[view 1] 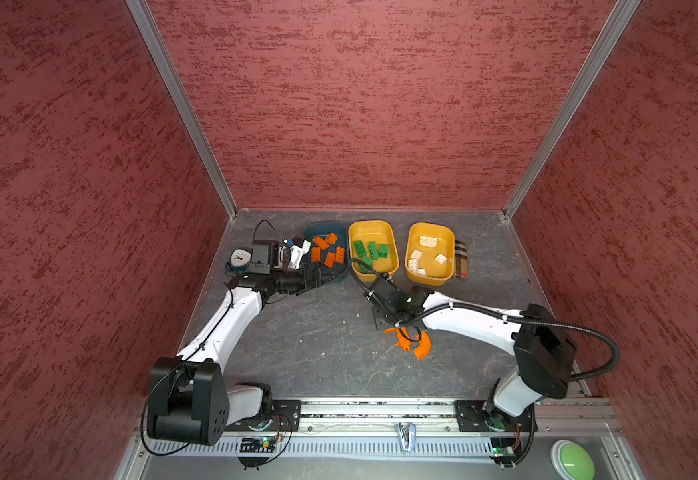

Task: Sort the legos into containers by color
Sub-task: Pick up the lego from the bottom-center of the table, then place the lego in the container.

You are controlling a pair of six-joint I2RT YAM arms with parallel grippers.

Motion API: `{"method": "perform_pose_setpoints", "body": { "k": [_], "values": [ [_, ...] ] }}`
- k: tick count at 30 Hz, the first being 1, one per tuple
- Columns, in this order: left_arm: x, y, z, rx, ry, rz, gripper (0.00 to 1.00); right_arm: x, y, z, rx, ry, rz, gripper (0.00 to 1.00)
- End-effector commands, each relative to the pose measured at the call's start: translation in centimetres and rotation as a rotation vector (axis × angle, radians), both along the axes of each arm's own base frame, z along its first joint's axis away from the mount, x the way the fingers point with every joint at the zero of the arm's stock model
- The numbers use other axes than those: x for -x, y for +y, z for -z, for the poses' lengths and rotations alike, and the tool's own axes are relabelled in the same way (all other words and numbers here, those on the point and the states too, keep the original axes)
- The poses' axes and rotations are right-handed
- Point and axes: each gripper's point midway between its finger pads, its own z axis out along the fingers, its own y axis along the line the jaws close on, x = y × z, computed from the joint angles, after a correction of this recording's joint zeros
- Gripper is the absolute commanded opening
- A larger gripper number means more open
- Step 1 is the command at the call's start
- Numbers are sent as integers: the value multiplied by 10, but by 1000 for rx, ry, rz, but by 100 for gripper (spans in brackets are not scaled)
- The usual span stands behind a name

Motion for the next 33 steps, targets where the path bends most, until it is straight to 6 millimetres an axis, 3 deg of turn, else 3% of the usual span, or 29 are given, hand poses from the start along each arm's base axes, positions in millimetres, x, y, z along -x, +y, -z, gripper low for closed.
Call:
{"method": "perform_pose_setpoints", "body": {
  "k": [1,6,9,13,18,21,23,26,28,33],
  "values": [
    [-1,3,-16,5,-53,2,99,-47,12,-42,-100,-118,-65,22],
    [0,15,-22,-3,-60,-28,99,-96,63,-75,-216,-178,-172,22],
    [2,22,-25,-5,-65,-46,99,-119,97,-79,-283,-183,-225,22],
    [4,29,-26,-1,-60,-63,99,-146,140,-74,-361,-185,-275,22],
    [4,34,-28,5,-62,-80,99,-174,178,-57,-411,-184,-304,23],
    [2,35,-27,8,-62,-87,99,-188,189,-49,-415,-195,-303,27],
    [1,36,-26,10,-60,-89,99,-195,193,-42,-406,-206,-300,34],
    [1,36,-24,11,-56,-92,100,-200,193,-42,-387,-216,-304,60],
    [1,36,-22,12,-53,-92,99,-198,188,-46,-362,-219,-309,72],
    [1,33,-19,21,-47,-86,99,-169,157,-73,-338,-221,-311,75]
  ]
}}
